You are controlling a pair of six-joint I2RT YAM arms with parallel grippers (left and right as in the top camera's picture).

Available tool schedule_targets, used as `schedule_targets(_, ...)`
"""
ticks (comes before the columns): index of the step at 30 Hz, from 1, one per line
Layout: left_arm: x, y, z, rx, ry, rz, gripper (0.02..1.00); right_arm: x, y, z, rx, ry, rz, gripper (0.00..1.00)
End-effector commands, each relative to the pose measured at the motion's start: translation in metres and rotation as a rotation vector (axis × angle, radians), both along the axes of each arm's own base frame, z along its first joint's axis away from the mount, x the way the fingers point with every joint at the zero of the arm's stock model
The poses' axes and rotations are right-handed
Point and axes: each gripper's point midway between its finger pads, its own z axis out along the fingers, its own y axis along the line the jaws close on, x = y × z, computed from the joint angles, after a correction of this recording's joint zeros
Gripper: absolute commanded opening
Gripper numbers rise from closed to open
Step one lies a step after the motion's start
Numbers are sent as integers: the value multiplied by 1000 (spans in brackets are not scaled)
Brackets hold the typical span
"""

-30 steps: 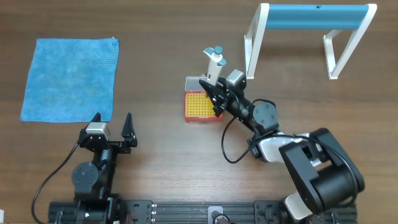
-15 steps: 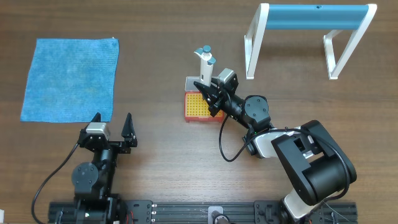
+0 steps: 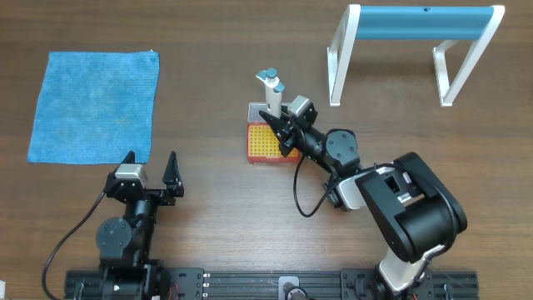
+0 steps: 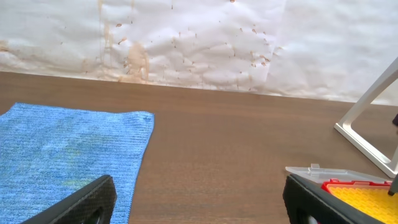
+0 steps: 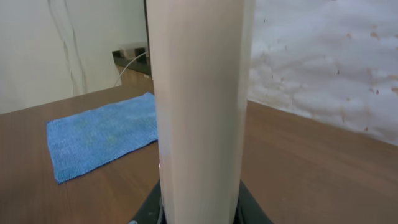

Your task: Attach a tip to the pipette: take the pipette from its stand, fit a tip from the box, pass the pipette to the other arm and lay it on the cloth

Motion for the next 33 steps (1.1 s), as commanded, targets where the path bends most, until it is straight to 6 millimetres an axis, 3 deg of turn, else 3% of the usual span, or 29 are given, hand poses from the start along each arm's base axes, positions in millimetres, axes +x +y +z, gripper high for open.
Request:
schedule_targets(1, 0, 2, -1, 10, 1, 7, 871, 2, 5, -10, -19, 1, 5, 77)
schedule_targets(14, 0, 2, -1, 10, 1, 7, 869, -7, 6, -18, -29, 19, 33, 80)
schedule_targets(21, 0, 2, -1, 10, 1, 7, 871, -8, 6, -6, -17, -7, 33, 77)
schedule_targets(27, 0, 2, -1, 10, 1, 7, 869, -15, 3, -10, -22, 6, 33, 80)
schedule_targets(33, 0, 2, -1, 10, 1, 7, 869, -17, 0, 5, -15, -33, 29, 77)
